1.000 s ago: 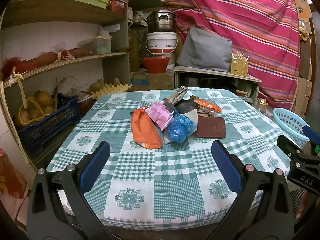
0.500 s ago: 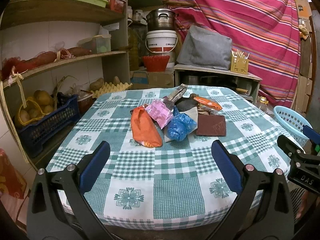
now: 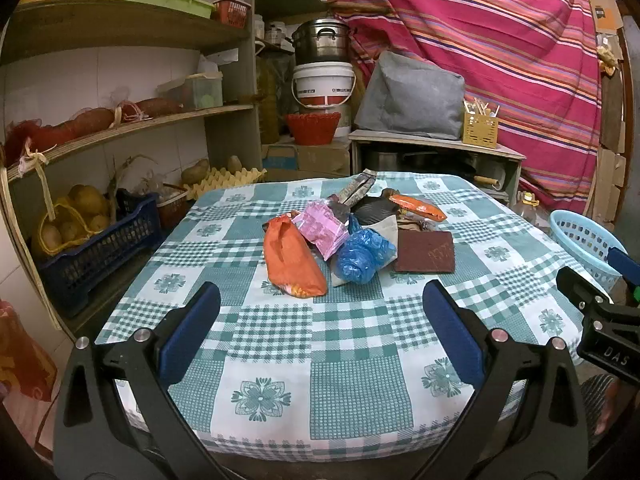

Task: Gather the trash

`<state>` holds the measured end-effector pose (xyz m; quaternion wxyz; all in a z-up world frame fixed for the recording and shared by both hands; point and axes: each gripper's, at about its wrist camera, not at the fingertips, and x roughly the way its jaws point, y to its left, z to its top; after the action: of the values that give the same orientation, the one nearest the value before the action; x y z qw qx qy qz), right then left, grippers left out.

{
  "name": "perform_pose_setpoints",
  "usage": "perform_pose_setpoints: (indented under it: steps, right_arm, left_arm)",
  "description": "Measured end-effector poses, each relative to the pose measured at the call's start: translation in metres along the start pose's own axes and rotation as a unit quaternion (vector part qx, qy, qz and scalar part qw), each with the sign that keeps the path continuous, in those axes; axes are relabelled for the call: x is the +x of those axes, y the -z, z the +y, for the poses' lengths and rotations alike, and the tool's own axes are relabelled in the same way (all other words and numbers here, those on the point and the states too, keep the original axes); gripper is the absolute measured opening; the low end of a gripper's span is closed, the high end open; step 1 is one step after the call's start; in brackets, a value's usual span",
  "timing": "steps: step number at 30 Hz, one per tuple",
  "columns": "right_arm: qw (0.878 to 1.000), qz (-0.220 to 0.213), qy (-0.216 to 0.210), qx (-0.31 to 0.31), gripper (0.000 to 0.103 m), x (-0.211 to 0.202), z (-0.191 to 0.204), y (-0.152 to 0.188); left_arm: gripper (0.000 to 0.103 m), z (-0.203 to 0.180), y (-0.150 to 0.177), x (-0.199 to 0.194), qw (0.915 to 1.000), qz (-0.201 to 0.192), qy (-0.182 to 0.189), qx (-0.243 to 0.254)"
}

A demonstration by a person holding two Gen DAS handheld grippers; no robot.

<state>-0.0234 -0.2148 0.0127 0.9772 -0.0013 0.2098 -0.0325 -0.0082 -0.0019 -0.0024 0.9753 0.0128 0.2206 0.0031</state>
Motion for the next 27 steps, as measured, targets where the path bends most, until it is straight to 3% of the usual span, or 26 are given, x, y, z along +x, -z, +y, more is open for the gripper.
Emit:
perform_pose_setpoints:
  steps: [16, 27]
  right_arm:
    - [1.0, 0.008, 0.002, -0.002, 0.099, 0.01, 0.001, 0.002]
    - [0.999, 0.017, 0.026, -0.008, 0.099, 0.034, -0.007, -0.004]
  left_arm:
    - [0.098, 0.001, 0.001, 0.01, 0.9999, 0.015, -0.006, 0.006]
    - [0.098, 0.014, -0.004, 0.045, 0.9985, 0.049, -0.022, -0.002]
